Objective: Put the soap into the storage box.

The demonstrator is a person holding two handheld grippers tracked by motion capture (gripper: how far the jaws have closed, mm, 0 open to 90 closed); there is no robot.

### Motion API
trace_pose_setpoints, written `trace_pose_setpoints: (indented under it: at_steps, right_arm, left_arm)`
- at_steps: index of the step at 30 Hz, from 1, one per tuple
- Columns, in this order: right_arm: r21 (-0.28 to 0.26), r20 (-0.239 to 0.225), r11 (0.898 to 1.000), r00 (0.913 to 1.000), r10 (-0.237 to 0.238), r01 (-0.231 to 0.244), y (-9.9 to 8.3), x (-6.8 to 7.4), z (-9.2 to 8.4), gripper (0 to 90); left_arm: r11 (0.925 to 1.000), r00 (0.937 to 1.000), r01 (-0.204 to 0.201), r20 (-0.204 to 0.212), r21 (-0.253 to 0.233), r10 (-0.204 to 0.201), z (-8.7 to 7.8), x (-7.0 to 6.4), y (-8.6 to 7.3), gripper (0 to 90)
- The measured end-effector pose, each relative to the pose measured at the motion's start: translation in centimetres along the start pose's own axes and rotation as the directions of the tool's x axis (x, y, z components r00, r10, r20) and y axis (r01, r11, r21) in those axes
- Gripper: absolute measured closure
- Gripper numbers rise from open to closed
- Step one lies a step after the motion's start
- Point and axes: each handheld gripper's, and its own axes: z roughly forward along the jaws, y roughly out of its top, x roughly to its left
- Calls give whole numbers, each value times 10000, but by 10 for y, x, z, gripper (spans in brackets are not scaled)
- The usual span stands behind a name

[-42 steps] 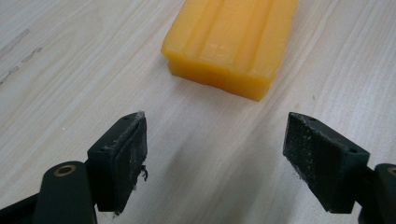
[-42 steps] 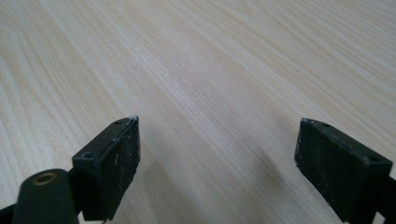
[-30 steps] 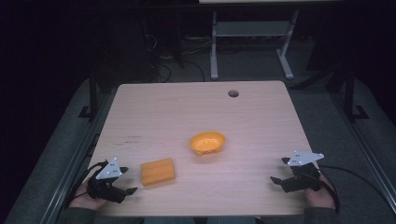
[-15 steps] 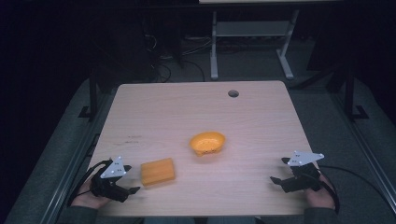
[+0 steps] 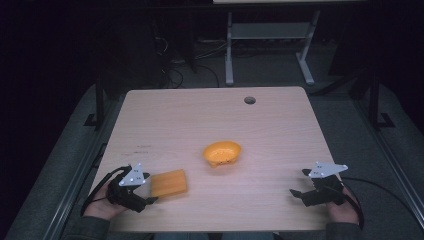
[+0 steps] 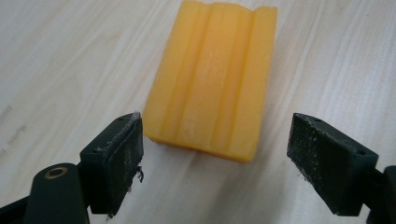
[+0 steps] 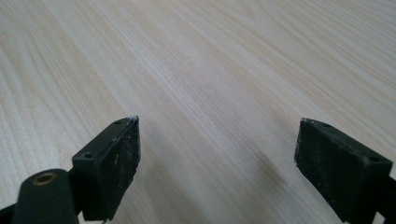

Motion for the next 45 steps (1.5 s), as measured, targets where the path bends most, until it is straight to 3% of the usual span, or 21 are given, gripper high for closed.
trace_pose_setpoints:
  at_steps: [12, 19, 29, 45]
  right_arm:
    - [96, -69, 9999, 10000, -46, 46, 1, 1, 2, 137]
    - [102, -92, 9999, 9999, -67, 68, 2, 2, 2, 137]
    - [212, -129, 9998, 9999, -60, 62, 1, 2, 4, 137]
    - [280, -217, 9994, 9996, -198, 204, 2, 3, 6, 137]
  left_arm:
    - [9993, 9992, -365, 193, 95, 363, 9, 3, 16, 182]
    - [9970, 9969, -638, 479, 429, 618, 18, 6, 28, 173]
    - [9896, 9898, -1154, 939, 863, 1072, 34, 12, 44, 169]
    - [9760, 9835, -1278, 1495, 1766, 1017, 60, 12, 48, 180]
